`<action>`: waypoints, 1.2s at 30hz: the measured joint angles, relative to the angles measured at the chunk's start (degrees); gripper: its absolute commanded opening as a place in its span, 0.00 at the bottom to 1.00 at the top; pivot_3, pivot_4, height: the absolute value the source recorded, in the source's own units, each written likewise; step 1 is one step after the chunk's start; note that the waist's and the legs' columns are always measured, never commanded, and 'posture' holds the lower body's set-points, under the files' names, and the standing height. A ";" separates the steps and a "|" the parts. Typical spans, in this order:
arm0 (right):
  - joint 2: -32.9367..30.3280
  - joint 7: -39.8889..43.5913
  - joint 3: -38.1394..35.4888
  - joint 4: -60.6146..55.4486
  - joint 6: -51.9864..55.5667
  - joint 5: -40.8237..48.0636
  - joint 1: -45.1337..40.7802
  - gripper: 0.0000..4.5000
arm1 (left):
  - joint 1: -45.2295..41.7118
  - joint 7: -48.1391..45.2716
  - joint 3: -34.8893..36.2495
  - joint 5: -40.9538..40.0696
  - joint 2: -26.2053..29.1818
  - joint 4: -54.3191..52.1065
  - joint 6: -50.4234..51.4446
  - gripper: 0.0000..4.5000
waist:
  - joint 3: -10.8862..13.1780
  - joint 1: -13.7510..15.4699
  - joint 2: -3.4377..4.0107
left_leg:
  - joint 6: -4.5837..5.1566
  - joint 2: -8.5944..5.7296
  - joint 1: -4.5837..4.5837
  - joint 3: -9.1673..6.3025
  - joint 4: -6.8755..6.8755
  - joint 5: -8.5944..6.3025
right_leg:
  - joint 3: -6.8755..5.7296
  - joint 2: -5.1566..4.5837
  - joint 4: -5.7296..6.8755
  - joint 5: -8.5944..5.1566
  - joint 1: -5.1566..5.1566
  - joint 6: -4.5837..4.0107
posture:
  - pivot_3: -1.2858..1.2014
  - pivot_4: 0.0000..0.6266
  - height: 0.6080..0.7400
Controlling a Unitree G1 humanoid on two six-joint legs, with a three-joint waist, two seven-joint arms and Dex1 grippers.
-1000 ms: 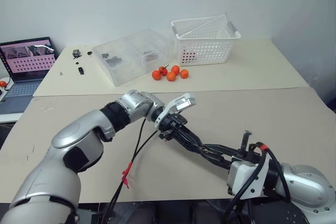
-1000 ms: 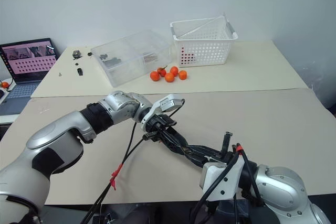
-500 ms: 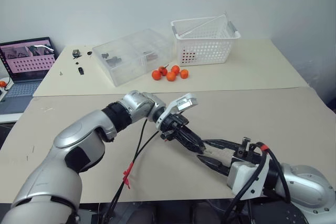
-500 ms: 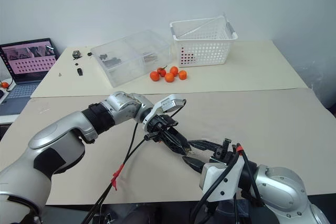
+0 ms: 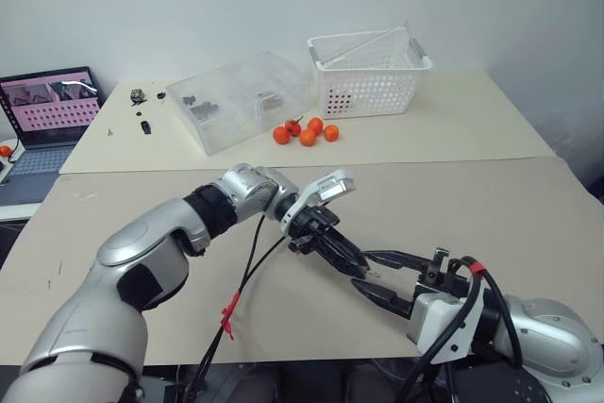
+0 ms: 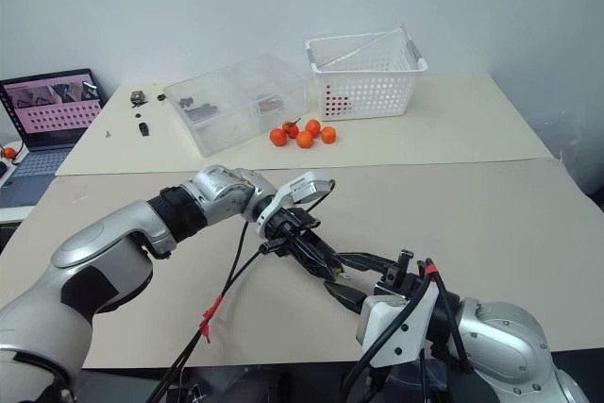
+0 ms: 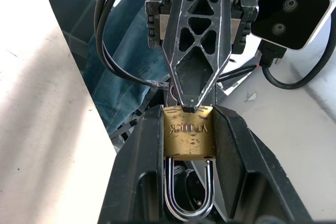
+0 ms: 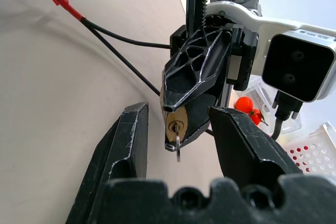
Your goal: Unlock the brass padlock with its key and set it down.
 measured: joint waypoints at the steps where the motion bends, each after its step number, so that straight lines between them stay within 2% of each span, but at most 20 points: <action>1: 0.14 -0.02 0.12 0.00 0.00 0.00 0.00 0.51 | -0.01 0.00 -0.07 0.00 0.00 0.07 -0.02 0.19 | 0.00 0.00 0.00 | 0.00 0.00 0.00 0.00 0.00 0.00 | 0.00 0.00 0.00 0.00 0.00 0.00 | 0.52 0.24 1.00; 6: 0.46 -0.11 0.86 0.00 0.03 -0.05 0.02 0.51 | -0.05 0.00 -0.34 0.00 0.00 0.24 -0.09 0.19 | 0.00 0.00 0.01 | 0.00 0.00 0.00 0.00 0.00 0.00 | 0.00 0.00 0.00 0.00 0.00 0.01 | 0.52 0.24 1.00; 9: 0.72 -0.20 1.41 0.00 0.12 -0.06 0.02 0.36 | -0.07 0.00 -0.62 0.00 0.00 0.33 -0.12 0.19 | -0.01 0.00 0.01 | 0.00 0.00 0.00 0.00 0.00 0.00 | 0.00 0.00 0.00 0.00 0.00 0.00 | 0.52 0.24 1.00; 10: 0.78 -0.21 1.47 0.00 0.15 -0.06 0.02 0.26 | -0.07 0.00 -0.70 0.00 0.00 0.35 -0.13 0.19 | -0.01 0.00 0.01 | 0.00 0.00 0.00 0.00 0.00 0.00 | 0.00 0.00 0.00 0.00 0.00 0.00 | 0.52 0.24 1.00; 13: 0.81 -0.10 1.70 0.01 0.46 -0.06 0.13 0.04 | -0.30 -0.11 -0.78 -0.02 0.13 0.48 -0.41 0.19 | -0.01 0.00 0.01 | 0.00 0.00 0.00 0.00 0.00 0.00 | 0.00 0.00 0.00 0.00 0.00 0.00 | 0.52 0.24 1.00; 14: 0.81 -0.07 1.70 0.01 0.52 -0.05 0.12 0.02 | -0.48 -0.18 -0.86 0.02 0.14 0.48 -0.49 0.19 | -0.01 0.00 0.01 | 0.00 0.00 0.00 0.00 0.00 0.00 | 0.00 0.00 0.00 0.00 0.00 0.00 | 0.52 0.24 1.00; 32: 0.80 0.10 1.93 0.25 0.60 -0.01 -1.06 0.02 | -1.03 -0.48 -1.05 0.00 0.58 0.51 -1.36 0.19 | -0.01 0.00 0.02 | 0.01 0.00 0.00 0.00 0.00 0.00 | 0.00 0.00 0.00 -0.01 0.00 0.02 | 0.52 0.24 1.00; 34: 0.80 0.15 1.94 0.29 0.59 0.02 -1.10 0.02 | -1.03 -0.46 -1.05 -0.03 0.60 0.51 -1.27 0.41 | -0.01 0.01 0.02 | 0.00 0.00 0.00 0.00 0.00 0.00 | 0.00 0.00 0.00 -0.01 0.00 0.02 | 0.52 0.24 1.00; 36: 0.81 0.19 2.02 0.30 0.59 0.10 -1.25 0.02 | -1.04 -0.17 -0.96 -0.33 0.67 0.60 -1.08 0.58 | -0.01 -0.01 0.01 | 0.01 0.00 0.00 0.00 0.00 0.00 | 0.00 0.00 0.00 -0.02 0.00 0.03 | 0.52 0.24 1.00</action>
